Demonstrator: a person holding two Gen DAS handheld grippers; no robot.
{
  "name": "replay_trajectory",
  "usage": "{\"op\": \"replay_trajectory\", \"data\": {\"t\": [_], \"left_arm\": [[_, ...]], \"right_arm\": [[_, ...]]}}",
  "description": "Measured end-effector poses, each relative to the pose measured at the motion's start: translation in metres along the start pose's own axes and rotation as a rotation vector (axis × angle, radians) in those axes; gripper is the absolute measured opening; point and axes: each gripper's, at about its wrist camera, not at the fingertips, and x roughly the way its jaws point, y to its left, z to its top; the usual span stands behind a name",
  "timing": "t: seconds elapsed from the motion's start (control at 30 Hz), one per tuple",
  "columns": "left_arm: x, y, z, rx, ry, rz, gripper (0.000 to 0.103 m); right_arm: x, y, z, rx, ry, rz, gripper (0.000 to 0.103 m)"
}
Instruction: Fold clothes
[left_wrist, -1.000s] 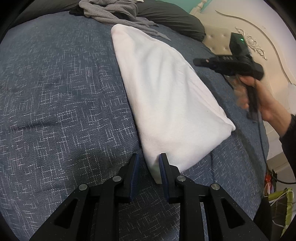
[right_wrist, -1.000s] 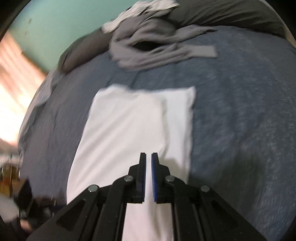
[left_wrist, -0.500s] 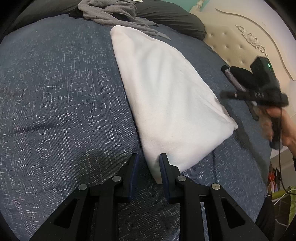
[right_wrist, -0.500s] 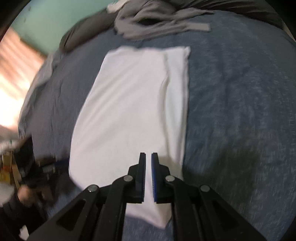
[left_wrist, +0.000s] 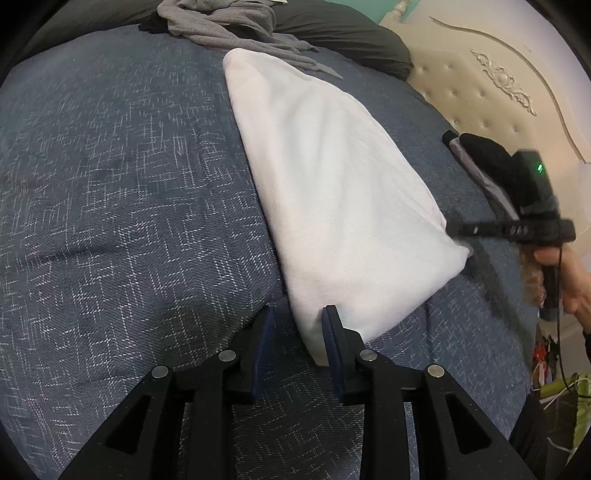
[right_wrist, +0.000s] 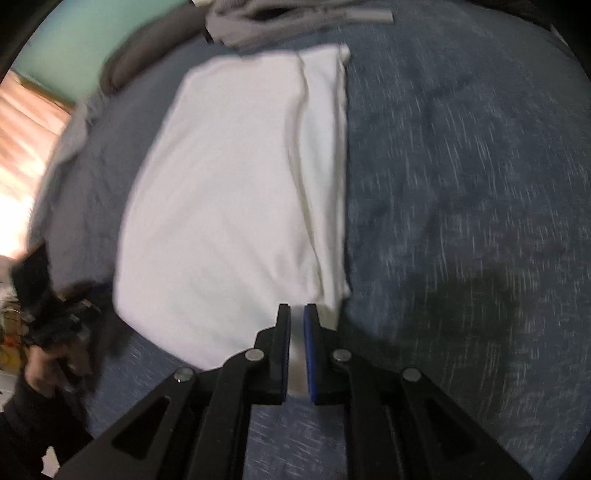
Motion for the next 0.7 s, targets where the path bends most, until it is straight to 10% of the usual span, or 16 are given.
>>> {"op": "replay_trajectory", "data": {"t": [0.7], "left_arm": [[-0.110, -0.012, -0.018, -0.134, -0.066, 0.010, 0.031]], "right_arm": [[-0.095, 0.044, -0.077, 0.019, -0.107, -0.018, 0.008]]}}
